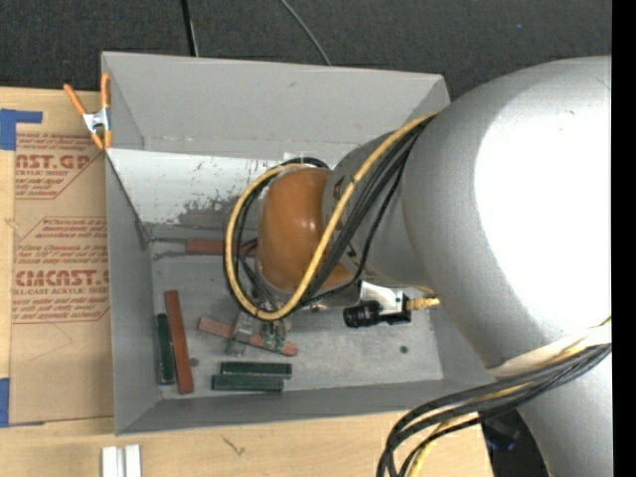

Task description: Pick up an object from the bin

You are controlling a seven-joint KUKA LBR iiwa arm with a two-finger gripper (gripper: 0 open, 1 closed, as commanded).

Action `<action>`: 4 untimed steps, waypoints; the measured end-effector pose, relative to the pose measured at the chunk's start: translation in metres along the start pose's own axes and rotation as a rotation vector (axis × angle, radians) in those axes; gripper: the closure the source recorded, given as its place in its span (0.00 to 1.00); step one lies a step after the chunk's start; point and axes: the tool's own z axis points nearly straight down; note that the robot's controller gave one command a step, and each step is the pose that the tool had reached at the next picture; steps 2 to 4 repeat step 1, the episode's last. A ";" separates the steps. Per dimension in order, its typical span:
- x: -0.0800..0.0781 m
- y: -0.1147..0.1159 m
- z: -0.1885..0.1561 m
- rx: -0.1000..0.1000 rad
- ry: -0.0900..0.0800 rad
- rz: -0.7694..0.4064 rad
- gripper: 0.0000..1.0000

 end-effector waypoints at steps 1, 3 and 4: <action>-0.026 0.010 -0.183 -0.006 -0.009 -0.024 1.00; -0.026 0.010 -0.183 -0.006 -0.009 -0.024 1.00; -0.026 0.010 -0.183 -0.006 -0.009 -0.024 1.00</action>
Offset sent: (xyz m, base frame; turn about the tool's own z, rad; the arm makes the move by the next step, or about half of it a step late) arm 0.0000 0.0000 0.0000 0.0000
